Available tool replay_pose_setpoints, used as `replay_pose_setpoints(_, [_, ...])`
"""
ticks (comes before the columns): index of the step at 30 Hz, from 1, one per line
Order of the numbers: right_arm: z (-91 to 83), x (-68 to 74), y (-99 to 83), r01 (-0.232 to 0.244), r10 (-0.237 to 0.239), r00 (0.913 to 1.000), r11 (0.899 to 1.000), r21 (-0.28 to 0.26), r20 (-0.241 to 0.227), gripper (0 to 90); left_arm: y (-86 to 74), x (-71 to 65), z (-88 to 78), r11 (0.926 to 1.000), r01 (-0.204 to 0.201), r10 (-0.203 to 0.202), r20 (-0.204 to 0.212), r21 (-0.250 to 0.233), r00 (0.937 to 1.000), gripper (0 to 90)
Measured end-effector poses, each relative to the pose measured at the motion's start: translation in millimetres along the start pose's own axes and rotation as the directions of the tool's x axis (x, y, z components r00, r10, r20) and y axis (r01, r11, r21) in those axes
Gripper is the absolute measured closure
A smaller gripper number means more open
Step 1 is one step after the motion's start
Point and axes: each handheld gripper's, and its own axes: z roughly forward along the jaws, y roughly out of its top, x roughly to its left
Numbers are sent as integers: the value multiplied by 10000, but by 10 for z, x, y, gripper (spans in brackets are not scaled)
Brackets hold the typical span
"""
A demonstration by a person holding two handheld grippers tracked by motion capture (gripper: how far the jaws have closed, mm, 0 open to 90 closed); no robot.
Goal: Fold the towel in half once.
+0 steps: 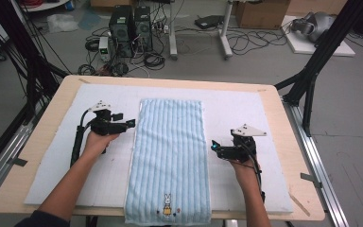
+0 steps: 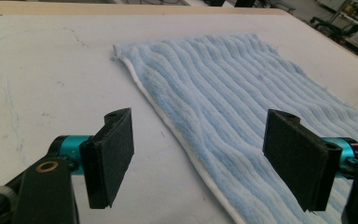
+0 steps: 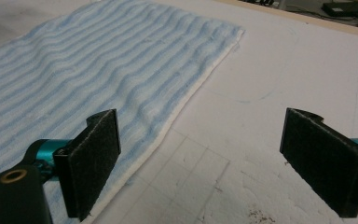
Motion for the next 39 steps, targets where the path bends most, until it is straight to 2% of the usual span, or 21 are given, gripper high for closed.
replay_pose_setpoints(1, [6, 3, -1, 45, -45, 10000, 10000, 16, -15, 115, 13, 1, 34, 10000, -76, 75, -93, -42, 9999, 267])
replay_pose_setpoints(5, [37, 21, -4, 61, -60, 10000, 9998, 180, -79, 115, 51, 6, 202, 9995, 74, -64, -323, 321, 9995, 307])
replay_pose_setpoints(11, [59, 20, -7, -1, 3, 9999, 9997, 248, -103, 115, 118, 4, 442, 9959, -160, 242, -923, 887, 9954, 371])
replay_pose_setpoints(13, [66, 7, -6, -14, 16, 9999, 9997, 228, -101, 115, 124, -14, 510, 9935, -253, 361, -959, 1114, 9947, 385])
replay_pose_setpoints(15, [72, 8, -3, -182, 185, 9997, 9996, 238, -137, 115, 98, -30, 560, 9907, -504, 648, -1125, 1262, 9915, 401])
replay_pose_setpoints(18, [90, 23, 12, -130, 134, 9998, 9996, 241, -171, 116, 54, -30, 615, 9861, -583, 774, -1191, 1558, 9899, 422])
replay_pose_setpoints(19, [102, 33, 16, -138, 143, 9997, 9995, 280, -182, 115, 57, -43, 616, 9862, -651, 842, -1224, 1525, 9889, 438])
replay_pose_setpoints(22, [140, 57, 22, 4, 3, 9998, 9992, 398, -181, 116, 53, -88, 630, 9787, -1159, 1371, -1195, 1692, 9833, 504])
replay_pose_setpoints(24, [176, 73, 31, 7, 4, 9998, 9985, 542, -199, 116, 49, -129, 645, 9694, -1563, 1823, -1289, 1891, 9748, 560])
replay_pose_setpoints(25, [197, 76, 40, 24, -9, 9997, 9980, 626, -234, 115, 45, -145, 651, 9672, -1710, 1967, -1278, 1876, 9721, 589])
replay_pose_setpoints(27, [241, 75, 72, 86, -74, 9998, 9977, 678, -185, 116, 44, -153, 650, 9642, -1854, 2092, -1140, 1896, 9712, 666])
replay_pose_setpoints(28, [268, 75, 98, 32, -17, 9998, 9974, 720, -199, 115, 41, -159, 651, 9626, -1956, 2156, -925, 1874, 9721, 730])
replay_pose_setpoints(29, [302, 69, 131, 59, -45, 9998, 9971, 763, -183, 115, 42, -168, 649, 9562, -2176, 2370, -818, 1958, 9680, 811])
replay_pose_setpoints(30, [345, 61, 169, 78, -64, 9998, 9970, 775, -174, 115, 39, -180, 653, 9554, -2219, 2419, -852, 1951, 9666, 829])
replay_pose_setpoints(32, [451, 41, 250, 64, -53, 9999, 9960, 888, -116, 115, 41, -162, 650, 9581, -2126, 2304, -752, 1920, 9702, 838])
replay_pose_setpoints(34, [579, 23, 335, 121, -116, 9999, 9939, 1095, -55, 115, 42, -145, 647, 9638, -1908, 2064, -680, 1862, 9761, 841])
replay_pose_setpoints(38, [860, -23, 493, 112, -80, 9998, 9871, 1599, -206, 116, 46, -114, 641, 9698, -1613, 1746, -593, 1828, 9828, 842])
replay_pose_setpoints(39, [936, -36, 524, -6, 50, 9997, 9836, 1802, -241, 116, 46, -106, 639, 9722, -1499, 1628, -590, 1800, 9849, 842])
